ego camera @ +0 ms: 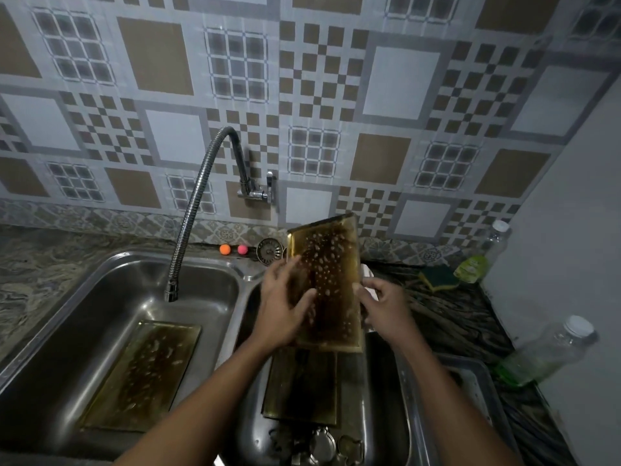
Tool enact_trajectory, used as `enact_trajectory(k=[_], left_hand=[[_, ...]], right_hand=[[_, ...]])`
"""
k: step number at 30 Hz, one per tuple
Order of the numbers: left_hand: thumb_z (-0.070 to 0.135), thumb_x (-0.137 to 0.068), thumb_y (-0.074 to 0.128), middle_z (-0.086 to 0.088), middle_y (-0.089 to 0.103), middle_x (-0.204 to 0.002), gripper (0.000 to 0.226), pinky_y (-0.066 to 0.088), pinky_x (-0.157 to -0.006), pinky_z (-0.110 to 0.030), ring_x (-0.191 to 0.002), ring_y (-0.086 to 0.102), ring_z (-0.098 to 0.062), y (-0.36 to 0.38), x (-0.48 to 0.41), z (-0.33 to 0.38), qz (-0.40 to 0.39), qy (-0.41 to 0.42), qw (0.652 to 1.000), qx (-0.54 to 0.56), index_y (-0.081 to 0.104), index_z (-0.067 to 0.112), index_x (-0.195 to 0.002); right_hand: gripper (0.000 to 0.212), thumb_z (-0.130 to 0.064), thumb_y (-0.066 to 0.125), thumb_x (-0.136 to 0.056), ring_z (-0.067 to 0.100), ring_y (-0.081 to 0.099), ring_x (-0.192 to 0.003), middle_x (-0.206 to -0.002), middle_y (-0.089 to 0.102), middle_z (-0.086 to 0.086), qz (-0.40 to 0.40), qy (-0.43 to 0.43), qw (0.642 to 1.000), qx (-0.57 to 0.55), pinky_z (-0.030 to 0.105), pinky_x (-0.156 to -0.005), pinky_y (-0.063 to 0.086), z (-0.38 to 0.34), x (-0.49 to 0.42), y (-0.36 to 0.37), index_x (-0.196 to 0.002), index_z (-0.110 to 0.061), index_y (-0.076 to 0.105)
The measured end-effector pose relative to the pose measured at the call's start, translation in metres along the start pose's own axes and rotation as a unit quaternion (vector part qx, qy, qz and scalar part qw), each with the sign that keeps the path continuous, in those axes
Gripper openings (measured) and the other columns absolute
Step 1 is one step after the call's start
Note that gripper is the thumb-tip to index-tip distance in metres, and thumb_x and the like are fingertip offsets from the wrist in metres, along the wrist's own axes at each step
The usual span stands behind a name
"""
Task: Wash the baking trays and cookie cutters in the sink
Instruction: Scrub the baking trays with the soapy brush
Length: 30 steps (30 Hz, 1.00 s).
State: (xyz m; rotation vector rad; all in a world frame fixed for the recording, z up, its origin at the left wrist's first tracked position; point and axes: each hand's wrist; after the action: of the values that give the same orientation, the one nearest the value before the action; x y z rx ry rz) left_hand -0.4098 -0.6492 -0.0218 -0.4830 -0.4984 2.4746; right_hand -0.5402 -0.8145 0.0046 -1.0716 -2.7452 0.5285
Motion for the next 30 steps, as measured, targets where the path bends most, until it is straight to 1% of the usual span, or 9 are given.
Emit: enact_trajectory(k=[2,5,8,12,15,20,24,26,30], left_hand=[[0.048,-0.094,0.053,0.010,0.028,-0.156,0.059,0.032,-0.115,-0.048,-0.143,0.029,-0.010,0.010,0.004,0.014,-0.069,0.027,0.995,0.067,0.028,0.048,-0.148],[0.036,-0.102,0.043,0.013,0.039,-0.153,0.051,0.035,-0.115,-0.036,-0.137,0.040,0.000,0.017,0.006,0.029,-0.093,0.007,0.980,0.174,0.028,0.045,-0.150],[0.019,-0.105,0.040,0.008,0.059,-0.133,0.047,0.051,-0.094,-0.022,-0.111,0.061,0.006,0.019,0.006,0.033,-0.053,-0.064,0.960,0.267,0.033,0.034,-0.149],[0.005,-0.102,0.043,-0.008,0.065,-0.126,0.049,0.054,-0.094,-0.036,-0.114,0.065,-0.023,0.016,0.005,0.028,0.018,-0.099,0.940,0.325,0.039,0.023,-0.147],[0.002,-0.098,0.047,-0.009,0.068,-0.122,0.045,0.050,-0.101,-0.049,-0.114,0.064,-0.029,0.009,0.001,0.021,0.064,-0.107,0.941,0.314,0.048,0.023,-0.138],[0.007,-0.102,0.046,0.014,0.025,-0.159,0.064,0.024,-0.117,-0.024,-0.145,0.026,-0.003,-0.005,0.002,0.014,0.104,-0.061,0.972,0.202,0.021,0.036,-0.153],[0.005,-0.099,0.051,0.011,0.044,-0.148,0.052,0.033,-0.111,-0.014,-0.132,0.039,0.009,-0.004,0.005,0.018,0.067,-0.064,0.980,0.179,0.041,0.025,-0.147],[0.000,-0.095,0.056,0.010,0.041,-0.150,0.059,0.034,-0.098,0.001,-0.122,0.040,0.022,-0.003,0.007,0.020,0.052,-0.068,0.979,0.186,0.040,0.021,-0.149],[-0.002,-0.093,0.058,0.012,0.032,-0.155,0.070,0.033,-0.091,0.005,-0.115,0.038,0.030,0.000,0.010,0.024,0.021,-0.056,0.981,0.185,0.032,0.024,-0.152]], right_hand=[[0.014,-0.035,0.064,-0.091,0.001,0.065,-0.085,-0.099,0.070,-0.008,0.027,-0.066,0.995,0.073,0.018,-0.070,0.050,-0.001,0.002,0.010,-0.100,-0.028,0.072],[0.025,-0.036,0.062,-0.088,0.009,0.059,-0.104,-0.111,0.065,-0.003,0.016,-0.133,0.979,0.151,0.031,-0.092,0.050,-0.002,0.008,0.028,-0.106,-0.023,0.072],[0.029,-0.027,0.061,-0.090,0.015,0.054,-0.121,-0.133,0.055,0.000,-0.008,-0.168,0.971,0.170,0.033,-0.101,0.047,-0.012,0.016,0.042,-0.116,-0.017,0.068],[0.039,-0.040,0.050,-0.086,0.014,0.055,-0.117,-0.135,0.046,-0.008,-0.056,-0.181,0.961,0.202,0.038,-0.094,0.052,-0.022,0.022,0.055,-0.119,-0.025,0.062],[0.033,-0.041,0.046,-0.091,0.009,0.056,-0.110,-0.125,0.050,-0.010,-0.073,-0.180,0.964,0.183,0.036,-0.093,0.051,-0.029,0.025,0.061,-0.117,-0.029,0.062],[0.023,-0.019,0.056,-0.096,0.012,0.053,-0.115,-0.129,0.058,-0.002,-0.001,-0.142,0.984,0.106,0.020,-0.084,0.040,-0.039,0.017,0.043,-0.117,-0.027,0.058],[0.028,-0.026,0.048,-0.101,0.017,0.056,-0.115,-0.130,0.060,-0.001,0.073,-0.121,0.983,0.117,0.024,-0.081,0.042,-0.041,0.001,0.025,-0.128,-0.026,0.056],[0.031,-0.029,0.043,-0.102,0.018,0.060,-0.106,-0.123,0.064,0.000,0.112,-0.122,0.979,0.122,0.030,-0.076,0.050,-0.038,-0.008,0.019,-0.131,-0.026,0.055],[0.040,-0.033,0.053,-0.098,0.015,0.061,-0.098,-0.117,0.062,-0.006,0.098,-0.083,0.987,0.093,0.027,-0.069,0.051,-0.028,-0.014,0.013,-0.138,-0.028,0.050]])
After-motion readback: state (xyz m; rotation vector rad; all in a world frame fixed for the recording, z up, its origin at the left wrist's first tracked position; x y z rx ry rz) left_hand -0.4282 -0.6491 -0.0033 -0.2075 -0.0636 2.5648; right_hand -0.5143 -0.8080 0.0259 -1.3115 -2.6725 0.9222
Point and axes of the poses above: each hand's wrist, its own x-axis away from the middle knuckle, its own y-axis out of the palm, z = x × y
